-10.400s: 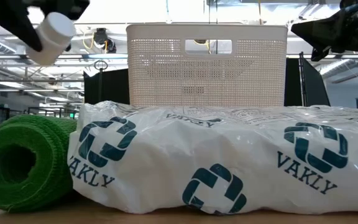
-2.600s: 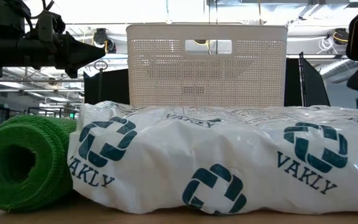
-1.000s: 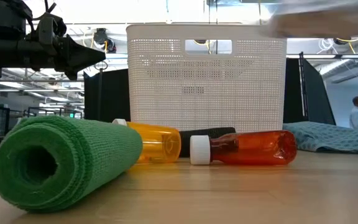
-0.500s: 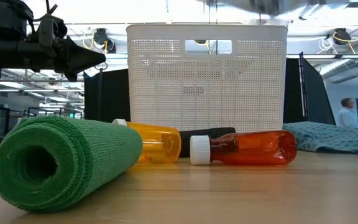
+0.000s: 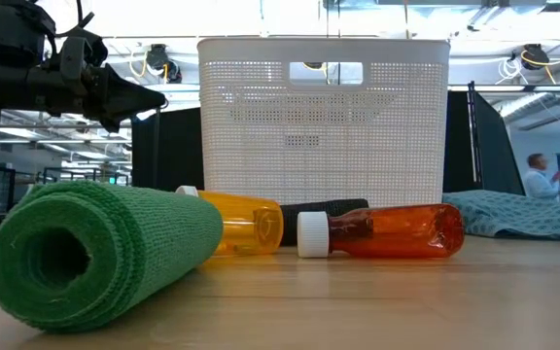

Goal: Pick & place medical supplies in basket/bin
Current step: Put the white mailer bag into the white bin

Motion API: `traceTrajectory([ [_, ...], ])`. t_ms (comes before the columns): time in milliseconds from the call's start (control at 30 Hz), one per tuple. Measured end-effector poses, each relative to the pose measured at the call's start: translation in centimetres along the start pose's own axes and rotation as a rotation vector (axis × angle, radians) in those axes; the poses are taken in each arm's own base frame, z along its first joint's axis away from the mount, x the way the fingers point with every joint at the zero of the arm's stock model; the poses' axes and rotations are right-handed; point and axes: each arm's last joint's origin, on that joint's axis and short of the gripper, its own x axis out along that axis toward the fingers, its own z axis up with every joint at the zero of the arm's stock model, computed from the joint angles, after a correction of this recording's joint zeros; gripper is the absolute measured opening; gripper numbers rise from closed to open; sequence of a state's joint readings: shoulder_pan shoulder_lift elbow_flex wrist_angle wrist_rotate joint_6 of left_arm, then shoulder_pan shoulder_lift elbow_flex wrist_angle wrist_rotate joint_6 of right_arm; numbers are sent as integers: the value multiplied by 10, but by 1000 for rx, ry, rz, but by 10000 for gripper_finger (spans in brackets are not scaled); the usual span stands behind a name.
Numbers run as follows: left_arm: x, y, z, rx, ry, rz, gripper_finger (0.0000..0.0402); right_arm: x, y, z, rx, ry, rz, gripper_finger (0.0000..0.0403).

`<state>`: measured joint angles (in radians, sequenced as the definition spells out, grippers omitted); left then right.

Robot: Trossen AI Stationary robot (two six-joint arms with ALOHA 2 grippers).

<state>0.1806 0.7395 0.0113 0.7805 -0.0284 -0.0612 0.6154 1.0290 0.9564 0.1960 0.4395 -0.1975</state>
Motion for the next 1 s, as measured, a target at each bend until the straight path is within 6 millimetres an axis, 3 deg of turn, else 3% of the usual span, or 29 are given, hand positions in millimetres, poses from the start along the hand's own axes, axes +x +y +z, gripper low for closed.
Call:
traceTrajectory([
  [267,0,0,0,-2,0,1,37,7,-62,59,-25,68,-117,0],
  [433,0,0,0,-3,3,0,37,10,-111,72,-17,99,-211,0],
  [700,0,0,-4,-54,38,3,37,32,-189,27,100,248,-196,0],
  [1000,0,0,-4,-94,38,4,37,66,-247,-58,169,508,-88,0],
])
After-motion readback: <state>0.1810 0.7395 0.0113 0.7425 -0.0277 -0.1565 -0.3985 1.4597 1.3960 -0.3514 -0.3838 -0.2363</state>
